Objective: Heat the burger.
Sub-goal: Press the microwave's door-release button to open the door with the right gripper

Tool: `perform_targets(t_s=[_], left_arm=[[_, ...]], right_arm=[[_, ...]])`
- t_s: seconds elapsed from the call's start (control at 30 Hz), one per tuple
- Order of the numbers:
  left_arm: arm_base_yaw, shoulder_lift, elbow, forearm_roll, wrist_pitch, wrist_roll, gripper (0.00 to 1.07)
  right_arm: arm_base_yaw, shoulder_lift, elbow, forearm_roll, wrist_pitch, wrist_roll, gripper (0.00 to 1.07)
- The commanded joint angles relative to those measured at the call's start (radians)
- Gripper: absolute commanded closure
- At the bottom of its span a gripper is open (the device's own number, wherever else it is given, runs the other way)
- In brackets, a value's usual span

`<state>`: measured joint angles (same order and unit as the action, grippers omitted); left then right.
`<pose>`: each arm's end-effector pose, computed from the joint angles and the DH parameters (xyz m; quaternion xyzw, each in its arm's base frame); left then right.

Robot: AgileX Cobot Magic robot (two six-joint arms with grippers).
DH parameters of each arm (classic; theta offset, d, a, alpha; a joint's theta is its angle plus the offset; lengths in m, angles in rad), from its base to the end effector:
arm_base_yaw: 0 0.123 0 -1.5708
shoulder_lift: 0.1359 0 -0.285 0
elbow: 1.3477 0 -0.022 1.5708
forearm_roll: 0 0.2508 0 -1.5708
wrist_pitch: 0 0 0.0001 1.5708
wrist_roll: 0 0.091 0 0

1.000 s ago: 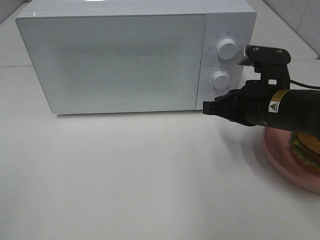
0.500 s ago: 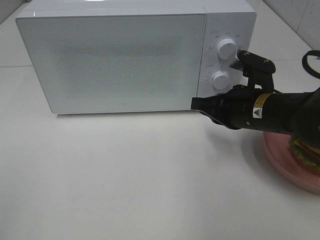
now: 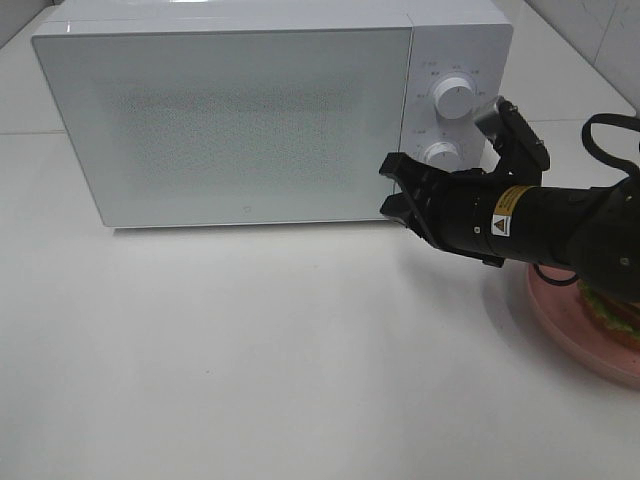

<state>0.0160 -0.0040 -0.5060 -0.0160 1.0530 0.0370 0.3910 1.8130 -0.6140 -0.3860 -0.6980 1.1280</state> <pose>-0.0058 -0.0014 0.2796 0.0092 0.8485 0.0060 0.5291 0.2833 0.1406 0.1342 0.1184 0.8352 0.3861 0.3734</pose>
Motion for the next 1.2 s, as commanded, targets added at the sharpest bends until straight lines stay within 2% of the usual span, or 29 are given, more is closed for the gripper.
perform_targets(t_s=[0.03, 0.3, 0.37, 0.4, 0.57, 0.77, 0.87, 1.2], left_arm=[[0.003, -0.021, 0.002, -0.005, -0.013, -0.001, 1.06], [0.003, -0.021, 0.002, -0.005, -0.013, -0.001, 1.06], [0.003, -0.021, 0.002, -0.005, -0.013, -0.001, 1.06], [0.003, -0.021, 0.002, -0.005, -0.013, -0.001, 1.06], [0.003, -0.021, 0.002, -0.005, -0.013, -0.001, 1.06], [0.003, -0.021, 0.002, -0.005, -0.013, -0.001, 1.06], [0.003, -0.021, 0.002, -0.005, -0.013, -0.001, 1.06], [0.003, -0.021, 0.002, -0.005, -0.013, -0.001, 1.06]], right_arm=[[0.006, 0.003, -0.009, -0.015, -0.032, 0.113, 1.07], [0.006, 0.003, -0.009, 0.022, -0.034, 0.277, 1.07], [0.006, 0.003, -0.009, 0.072, -0.032, 0.320, 1.07], [0.006, 0.003, -0.009, 0.072, -0.032, 0.320, 1.07], [0.006, 0.004, -0.009, 0.226, -0.031, 0.318, 1.07], [0.006, 0.037, -0.009, 0.272, -0.044, 0.317, 1.07], [0.006, 0.086, -0.009, 0.293, -0.129, 0.318, 1.07], [0.003, 0.134, -0.009, 0.468, -0.161, 0.274, 1.07]])
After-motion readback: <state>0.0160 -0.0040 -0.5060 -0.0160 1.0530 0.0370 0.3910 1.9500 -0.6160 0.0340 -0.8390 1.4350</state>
